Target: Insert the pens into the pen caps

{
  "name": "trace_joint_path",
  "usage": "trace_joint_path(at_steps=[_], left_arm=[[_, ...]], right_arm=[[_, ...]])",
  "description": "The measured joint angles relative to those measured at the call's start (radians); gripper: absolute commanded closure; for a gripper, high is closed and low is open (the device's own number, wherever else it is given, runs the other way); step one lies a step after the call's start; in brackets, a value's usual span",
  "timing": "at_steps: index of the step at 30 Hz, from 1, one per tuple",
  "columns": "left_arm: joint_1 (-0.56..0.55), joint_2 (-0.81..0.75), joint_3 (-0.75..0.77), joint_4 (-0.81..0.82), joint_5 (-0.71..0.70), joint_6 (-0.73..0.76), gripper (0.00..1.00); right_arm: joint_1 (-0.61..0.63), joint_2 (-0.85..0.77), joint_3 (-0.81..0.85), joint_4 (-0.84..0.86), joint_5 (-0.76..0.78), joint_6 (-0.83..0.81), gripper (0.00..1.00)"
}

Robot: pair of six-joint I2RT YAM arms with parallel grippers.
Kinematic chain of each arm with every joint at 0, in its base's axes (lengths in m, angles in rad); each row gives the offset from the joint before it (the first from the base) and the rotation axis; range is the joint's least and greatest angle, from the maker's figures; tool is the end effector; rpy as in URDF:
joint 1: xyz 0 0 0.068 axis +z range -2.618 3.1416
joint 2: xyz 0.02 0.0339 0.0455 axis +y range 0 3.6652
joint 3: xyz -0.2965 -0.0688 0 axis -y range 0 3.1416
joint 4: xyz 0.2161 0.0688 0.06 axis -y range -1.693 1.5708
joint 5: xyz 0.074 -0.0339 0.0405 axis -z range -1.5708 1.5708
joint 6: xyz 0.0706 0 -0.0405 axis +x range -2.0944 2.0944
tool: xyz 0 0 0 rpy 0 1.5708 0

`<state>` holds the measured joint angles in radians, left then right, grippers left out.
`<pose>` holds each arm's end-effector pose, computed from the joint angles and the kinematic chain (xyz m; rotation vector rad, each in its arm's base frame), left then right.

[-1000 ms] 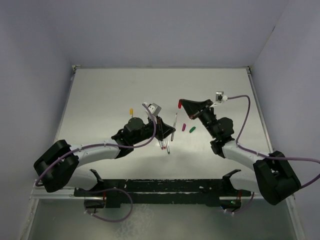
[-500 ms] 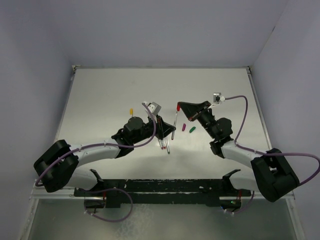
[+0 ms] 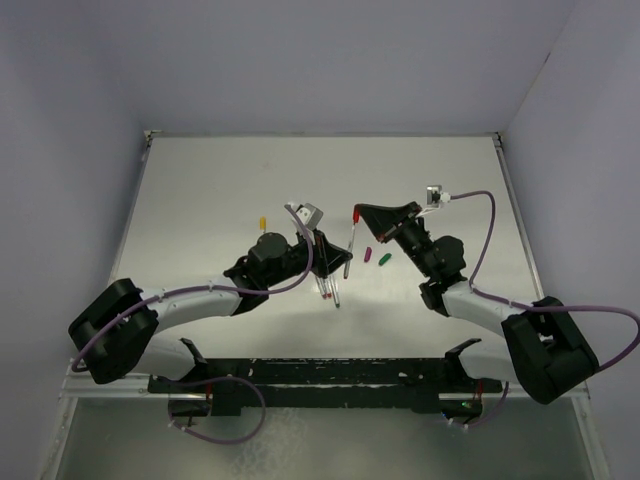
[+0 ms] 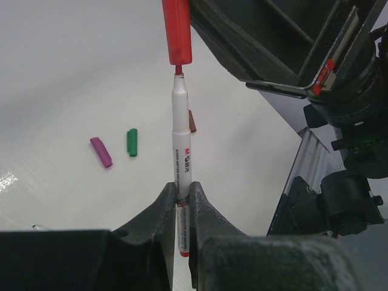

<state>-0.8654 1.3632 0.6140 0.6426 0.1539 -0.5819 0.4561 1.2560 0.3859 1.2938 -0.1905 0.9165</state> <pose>0.1869 -0.2361 0.2851 0.3828 1.7879 -1.1908 0.2132 0.1195 0.3279 0.1048 1.2542 1.3133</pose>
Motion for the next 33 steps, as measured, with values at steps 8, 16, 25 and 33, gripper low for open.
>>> trace_joint_path(at_steps=[8,16,25,33], left_arm=[[0.000,0.000,0.001,0.000,-0.010,0.000,1.00],[-0.004,0.000,0.001,-0.003,-0.029,0.000,1.00],[-0.008,0.005,0.005,0.000,-0.031,0.000,1.00],[-0.005,0.024,0.026,-0.001,-0.032,-0.001,1.00]], right_arm=[[0.000,0.000,-0.004,0.005,-0.013,0.003,1.00],[0.002,0.000,-0.018,0.014,-0.014,0.014,1.00],[0.018,0.018,-0.031,0.049,-0.023,0.016,1.00],[0.042,0.071,-0.040,0.067,-0.037,0.008,1.00]])
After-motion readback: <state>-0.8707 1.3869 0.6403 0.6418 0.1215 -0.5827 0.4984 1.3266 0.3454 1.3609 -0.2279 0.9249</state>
